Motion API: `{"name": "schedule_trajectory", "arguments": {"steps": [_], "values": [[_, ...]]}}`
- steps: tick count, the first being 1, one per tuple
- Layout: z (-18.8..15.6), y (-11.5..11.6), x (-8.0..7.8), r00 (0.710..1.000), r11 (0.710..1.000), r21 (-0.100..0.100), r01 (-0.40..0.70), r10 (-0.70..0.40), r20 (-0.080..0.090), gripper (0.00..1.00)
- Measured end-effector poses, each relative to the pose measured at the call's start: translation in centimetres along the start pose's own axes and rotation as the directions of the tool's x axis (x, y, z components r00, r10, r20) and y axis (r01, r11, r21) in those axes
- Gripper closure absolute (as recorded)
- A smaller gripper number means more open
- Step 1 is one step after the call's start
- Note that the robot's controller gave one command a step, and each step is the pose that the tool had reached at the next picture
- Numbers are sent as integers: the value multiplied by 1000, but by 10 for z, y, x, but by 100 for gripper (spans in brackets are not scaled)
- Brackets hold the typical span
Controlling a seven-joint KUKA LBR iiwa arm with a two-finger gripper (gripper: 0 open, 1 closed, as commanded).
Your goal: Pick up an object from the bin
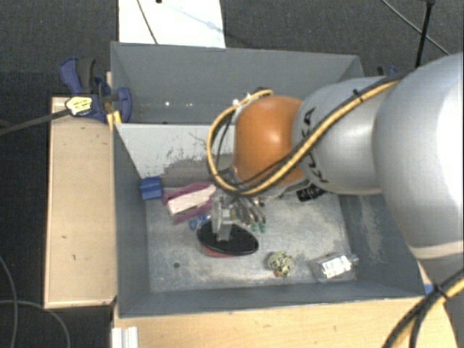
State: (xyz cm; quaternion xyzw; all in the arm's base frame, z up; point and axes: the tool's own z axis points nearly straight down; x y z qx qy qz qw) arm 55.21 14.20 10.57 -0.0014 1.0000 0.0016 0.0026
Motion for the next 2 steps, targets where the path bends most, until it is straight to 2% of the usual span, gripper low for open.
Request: {"name": "schedule_trajectory", "arguments": {"steps": [1, 2], "values": [[1, 0, 1, 1000, 1000, 1, -3, 3, -2, 0], [31, -22, 31, 966, 966, -3, 260, -260, 5, 0]]}}
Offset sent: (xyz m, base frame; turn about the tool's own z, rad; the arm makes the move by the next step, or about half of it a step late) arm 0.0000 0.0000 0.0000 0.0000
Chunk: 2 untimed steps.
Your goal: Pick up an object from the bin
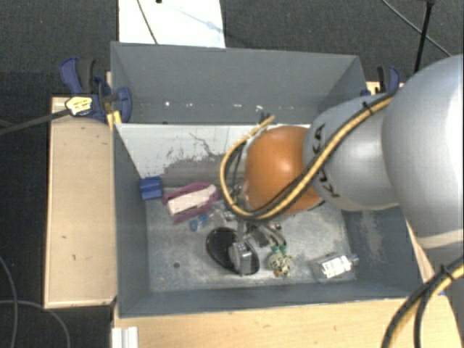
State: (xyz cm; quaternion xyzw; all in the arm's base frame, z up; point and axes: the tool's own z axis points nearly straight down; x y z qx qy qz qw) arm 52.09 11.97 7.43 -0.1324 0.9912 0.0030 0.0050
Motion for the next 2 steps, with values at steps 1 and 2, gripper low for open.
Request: {"name": "schedule_trajectory", "arguments": {"steps": [1, 2], "values": [[-1, 0, -2, 1000, 1000, 0, -6, 6, 5, 100], [-93, -25, -14, 999, 999, 5, -51, 51, -3, 100]]}}
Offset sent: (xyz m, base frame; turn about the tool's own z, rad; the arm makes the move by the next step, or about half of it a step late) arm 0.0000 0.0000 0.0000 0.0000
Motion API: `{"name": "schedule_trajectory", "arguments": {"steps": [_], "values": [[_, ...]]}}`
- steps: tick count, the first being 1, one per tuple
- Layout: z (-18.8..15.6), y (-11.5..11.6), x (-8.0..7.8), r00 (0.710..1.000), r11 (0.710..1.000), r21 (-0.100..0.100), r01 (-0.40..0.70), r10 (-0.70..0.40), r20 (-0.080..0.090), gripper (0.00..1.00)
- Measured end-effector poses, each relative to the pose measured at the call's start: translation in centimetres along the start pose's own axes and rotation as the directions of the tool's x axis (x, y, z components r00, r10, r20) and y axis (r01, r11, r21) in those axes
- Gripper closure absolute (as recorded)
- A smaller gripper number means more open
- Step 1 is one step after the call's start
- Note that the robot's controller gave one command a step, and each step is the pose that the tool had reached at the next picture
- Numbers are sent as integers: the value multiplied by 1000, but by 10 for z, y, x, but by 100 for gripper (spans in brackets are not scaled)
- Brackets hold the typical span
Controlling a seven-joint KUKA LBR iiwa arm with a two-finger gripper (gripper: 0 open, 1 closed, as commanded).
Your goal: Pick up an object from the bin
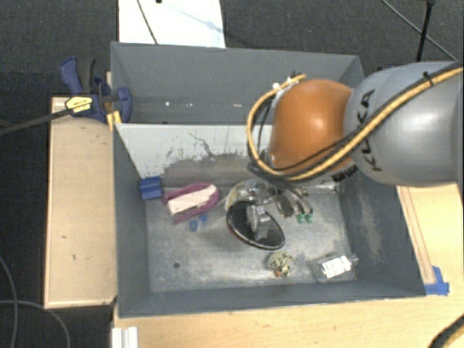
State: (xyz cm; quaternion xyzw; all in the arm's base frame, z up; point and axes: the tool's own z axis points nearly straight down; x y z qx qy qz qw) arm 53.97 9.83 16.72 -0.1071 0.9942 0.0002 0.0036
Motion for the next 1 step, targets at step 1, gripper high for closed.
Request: {"name": "schedule_trajectory", "arguments": {"steps": [1], "values": [[-84, -11, -14, 1000, 1000, 1, 1, -1, 4, 100]]}}
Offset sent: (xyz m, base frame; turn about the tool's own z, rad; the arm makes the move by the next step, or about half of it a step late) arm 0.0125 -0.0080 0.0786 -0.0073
